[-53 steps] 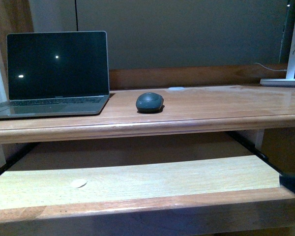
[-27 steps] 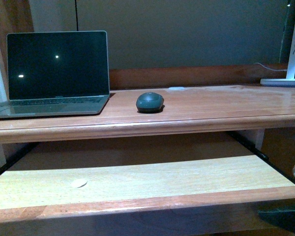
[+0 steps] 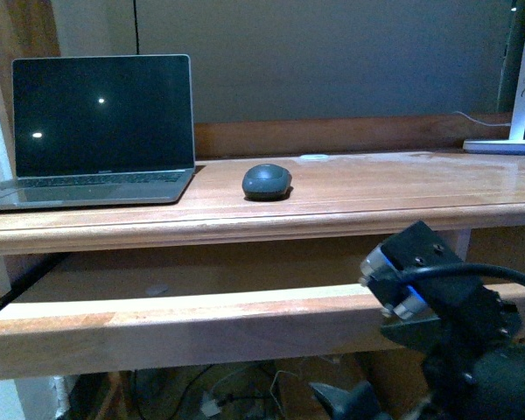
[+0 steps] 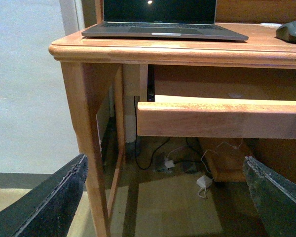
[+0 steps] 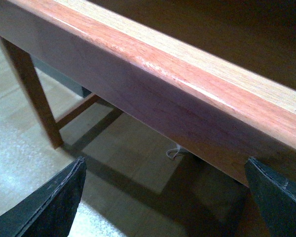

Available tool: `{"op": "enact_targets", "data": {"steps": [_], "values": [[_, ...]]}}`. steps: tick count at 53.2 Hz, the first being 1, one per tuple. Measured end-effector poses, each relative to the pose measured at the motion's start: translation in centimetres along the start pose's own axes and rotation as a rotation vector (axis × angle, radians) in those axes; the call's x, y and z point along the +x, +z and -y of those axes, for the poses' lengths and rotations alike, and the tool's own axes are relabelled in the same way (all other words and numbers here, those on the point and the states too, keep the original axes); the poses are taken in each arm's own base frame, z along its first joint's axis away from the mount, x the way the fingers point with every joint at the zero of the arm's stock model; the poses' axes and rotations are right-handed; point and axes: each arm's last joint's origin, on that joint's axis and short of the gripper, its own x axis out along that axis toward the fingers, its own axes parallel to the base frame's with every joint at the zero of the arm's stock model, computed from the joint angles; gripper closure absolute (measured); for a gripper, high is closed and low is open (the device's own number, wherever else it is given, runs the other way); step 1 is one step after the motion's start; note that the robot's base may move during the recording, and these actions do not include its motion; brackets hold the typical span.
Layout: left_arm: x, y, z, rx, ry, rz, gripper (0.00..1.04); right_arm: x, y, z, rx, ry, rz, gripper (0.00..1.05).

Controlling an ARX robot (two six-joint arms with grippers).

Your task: Place mouse

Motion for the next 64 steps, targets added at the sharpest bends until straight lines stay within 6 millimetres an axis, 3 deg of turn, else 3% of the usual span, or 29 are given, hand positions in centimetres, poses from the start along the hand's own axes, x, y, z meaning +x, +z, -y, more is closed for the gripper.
{"op": "enact_targets", "data": {"steps": [21, 28, 36, 42, 52, 58, 64], "values": [[0.0, 0.0, 0.0, 0.000, 0.000, 0.000, 0.08, 8.3, 2.8, 0.0, 0.084, -0.167, -0.011, 0.07], [0.0, 0.0, 0.0, 0.000, -0.001, 0.000, 0.08, 9.2, 3.1, -0.7, 0.130, -0.179, -0.023, 0.07], [0.0, 0.0, 0.0, 0.000, -0.001, 0.000, 0.08, 8.8, 3.4, -0.6, 0.193, -0.168, -0.007, 0.07], [0.0, 0.0, 0.0, 0.000, -0.002, 0.000, 0.08, 7.3, 4.1, 0.4, 0.214, -0.181, 0.032, 0.07], [0.0, 0.0, 0.0, 0.000, -0.002, 0.000, 0.08, 1.6, 5.8, 3.6, 0.301, -0.274, 0.119, 0.07], [0.0, 0.0, 0.0, 0.000, -0.002, 0.000, 0.08, -4.3, 4.4, 5.4, 0.409, -0.373, 0.140, 0.07], [0.0, 0.0, 0.0, 0.000, -0.002, 0.000, 0.08, -8.9, 3.3, 4.7, 0.489, -0.397, 0.170, 0.07]]}}
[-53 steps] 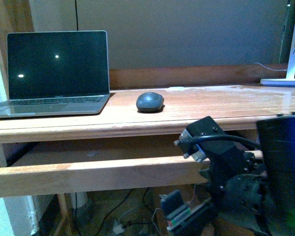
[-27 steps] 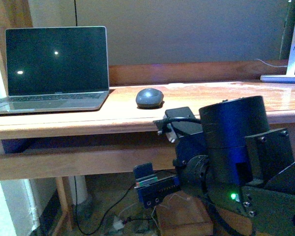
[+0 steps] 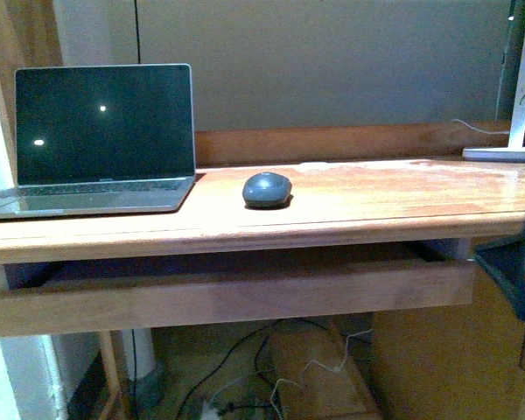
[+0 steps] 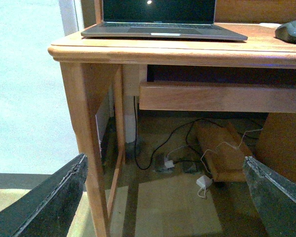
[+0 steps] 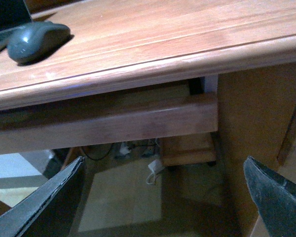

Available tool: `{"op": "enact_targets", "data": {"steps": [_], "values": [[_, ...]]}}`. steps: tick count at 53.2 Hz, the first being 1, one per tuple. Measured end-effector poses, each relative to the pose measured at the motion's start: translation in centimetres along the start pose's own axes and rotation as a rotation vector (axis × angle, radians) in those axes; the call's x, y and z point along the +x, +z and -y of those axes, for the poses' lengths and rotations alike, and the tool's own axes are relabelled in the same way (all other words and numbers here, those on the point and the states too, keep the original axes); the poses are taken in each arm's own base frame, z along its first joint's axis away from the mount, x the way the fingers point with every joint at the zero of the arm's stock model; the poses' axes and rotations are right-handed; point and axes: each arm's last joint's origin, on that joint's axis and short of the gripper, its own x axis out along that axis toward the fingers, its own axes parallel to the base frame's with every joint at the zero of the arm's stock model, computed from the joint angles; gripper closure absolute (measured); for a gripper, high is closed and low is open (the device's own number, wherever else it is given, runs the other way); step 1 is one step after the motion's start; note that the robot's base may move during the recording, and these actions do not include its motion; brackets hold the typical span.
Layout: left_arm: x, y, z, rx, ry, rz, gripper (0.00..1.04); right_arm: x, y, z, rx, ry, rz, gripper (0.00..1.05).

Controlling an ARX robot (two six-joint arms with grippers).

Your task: Place mouse

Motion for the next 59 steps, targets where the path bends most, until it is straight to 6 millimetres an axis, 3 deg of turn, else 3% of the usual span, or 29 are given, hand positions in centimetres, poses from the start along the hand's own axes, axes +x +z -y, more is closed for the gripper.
{"op": "enact_targets", "data": {"steps": [5, 14, 28, 35, 42, 50, 54, 59], "values": [[0.0, 0.0, 0.0, 0.000, 0.000, 0.000, 0.08, -3.6, 0.0, 0.2, 0.045, 0.002, 0.046, 0.07], [0.0, 0.0, 0.0, 0.000, 0.000, 0.000, 0.08, -7.9, -1.1, 0.0, 0.065, 0.018, 0.088, 0.07], [0.0, 0.0, 0.0, 0.000, 0.000, 0.000, 0.08, -12.0, -3.8, 0.3, 0.038, 0.031, 0.090, 0.07], [0.0, 0.0, 0.0, 0.000, 0.000, 0.000, 0.08, -13.1, -5.1, 1.0, 0.022, -0.018, 0.090, 0.09], [0.0, 0.0, 0.0, 0.000, 0.001, 0.000, 0.08, -14.1, -6.7, 2.6, -0.121, -0.220, 0.147, 0.31], [0.0, 0.0, 0.0, 0.000, 0.000, 0.000, 0.08, -14.7, -6.2, 4.2, -0.179, -0.244, 0.174, 0.58], [0.0, 0.0, 0.0, 0.000, 0.000, 0.000, 0.08, -14.8, -6.1, 4.5, -0.182, -0.270, 0.177, 0.69], [0.0, 0.0, 0.0, 0.000, 0.000, 0.000, 0.08, -14.8, -6.1, 4.6, -0.193, -0.270, 0.176, 0.89]]}}
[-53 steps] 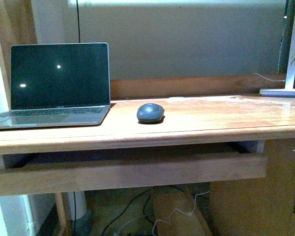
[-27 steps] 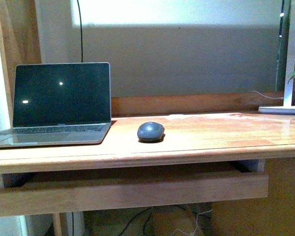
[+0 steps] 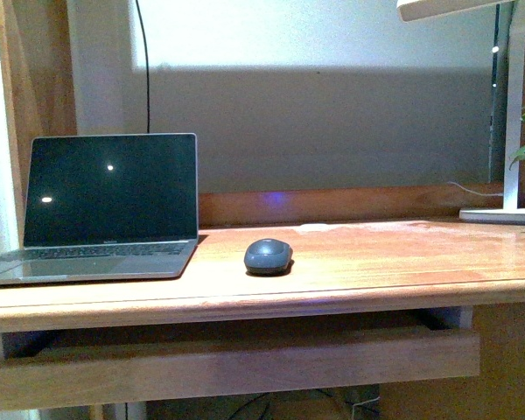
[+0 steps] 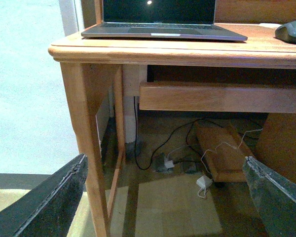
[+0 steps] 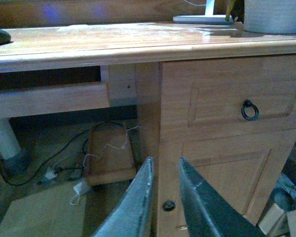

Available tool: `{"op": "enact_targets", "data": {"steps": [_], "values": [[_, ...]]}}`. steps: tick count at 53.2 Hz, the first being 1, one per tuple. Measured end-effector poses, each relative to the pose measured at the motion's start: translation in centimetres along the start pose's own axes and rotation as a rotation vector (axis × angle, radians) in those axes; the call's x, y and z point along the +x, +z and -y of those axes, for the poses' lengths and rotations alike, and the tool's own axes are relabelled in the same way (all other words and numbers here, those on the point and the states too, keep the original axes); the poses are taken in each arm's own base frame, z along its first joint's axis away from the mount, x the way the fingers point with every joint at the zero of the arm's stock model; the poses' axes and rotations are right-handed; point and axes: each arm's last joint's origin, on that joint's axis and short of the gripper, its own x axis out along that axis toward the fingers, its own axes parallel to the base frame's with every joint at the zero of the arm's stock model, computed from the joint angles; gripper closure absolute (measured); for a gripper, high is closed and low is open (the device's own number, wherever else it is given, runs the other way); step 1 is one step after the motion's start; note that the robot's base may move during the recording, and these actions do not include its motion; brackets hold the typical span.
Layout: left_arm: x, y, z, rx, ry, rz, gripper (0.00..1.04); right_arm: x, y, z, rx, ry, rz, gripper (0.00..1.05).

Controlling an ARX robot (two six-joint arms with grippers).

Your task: Place mouse

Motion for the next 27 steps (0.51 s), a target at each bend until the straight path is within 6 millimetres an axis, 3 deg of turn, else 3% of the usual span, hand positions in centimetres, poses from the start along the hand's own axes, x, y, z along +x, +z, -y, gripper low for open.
{"op": "enact_targets", "data": {"steps": [5, 27], "values": [[0.00, 0.00, 0.00, 0.000, 0.000, 0.000, 0.08, 0.00, 0.00, 0.00, -0.003, 0.002, 0.000, 1.03], [0.00, 0.00, 0.00, 0.000, 0.000, 0.000, 0.08, 0.00, 0.00, 0.02, -0.006, 0.000, 0.000, 1.02]]}}
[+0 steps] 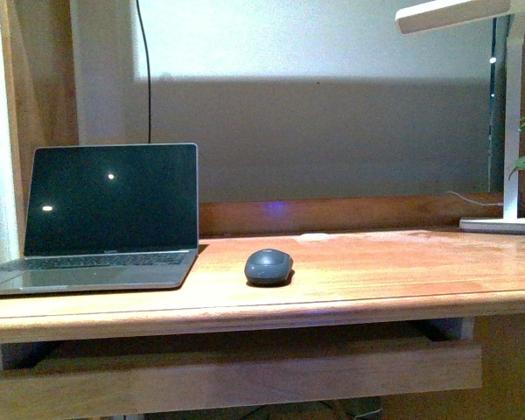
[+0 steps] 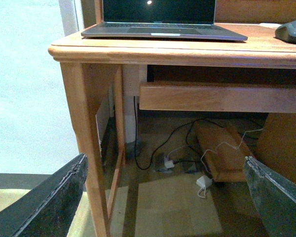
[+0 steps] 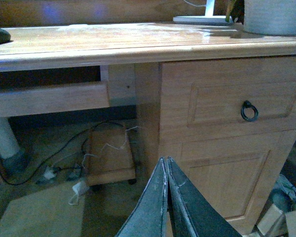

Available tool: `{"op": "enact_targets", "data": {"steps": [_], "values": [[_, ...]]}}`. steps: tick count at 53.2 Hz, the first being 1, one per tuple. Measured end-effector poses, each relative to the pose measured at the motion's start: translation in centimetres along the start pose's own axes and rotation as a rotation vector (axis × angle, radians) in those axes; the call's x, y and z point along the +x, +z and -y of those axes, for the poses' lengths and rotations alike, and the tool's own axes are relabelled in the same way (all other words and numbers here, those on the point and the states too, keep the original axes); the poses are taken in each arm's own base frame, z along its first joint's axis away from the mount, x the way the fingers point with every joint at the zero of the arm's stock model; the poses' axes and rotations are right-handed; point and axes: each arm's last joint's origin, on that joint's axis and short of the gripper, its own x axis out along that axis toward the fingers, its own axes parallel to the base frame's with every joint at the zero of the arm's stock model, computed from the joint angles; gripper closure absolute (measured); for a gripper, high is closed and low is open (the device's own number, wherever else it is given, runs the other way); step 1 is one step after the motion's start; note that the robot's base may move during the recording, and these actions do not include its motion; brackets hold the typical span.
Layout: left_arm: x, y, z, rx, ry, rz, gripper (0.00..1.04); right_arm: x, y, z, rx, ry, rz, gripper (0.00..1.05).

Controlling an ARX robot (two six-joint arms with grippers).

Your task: Place mouse

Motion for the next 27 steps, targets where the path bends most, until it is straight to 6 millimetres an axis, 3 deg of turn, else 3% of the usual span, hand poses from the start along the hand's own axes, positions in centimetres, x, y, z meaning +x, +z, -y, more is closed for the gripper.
{"op": "enact_targets", "data": {"steps": [7, 27], "values": [[0.00, 0.00, 0.00, 0.000, 0.000, 0.000, 0.08, 0.00, 0.00, 0.00, -0.002, 0.000, 0.000, 1.00], [0.00, 0.00, 0.00, 0.000, 0.000, 0.000, 0.08, 0.00, 0.00, 0.00, -0.002, 0.000, 0.000, 0.41]]}}
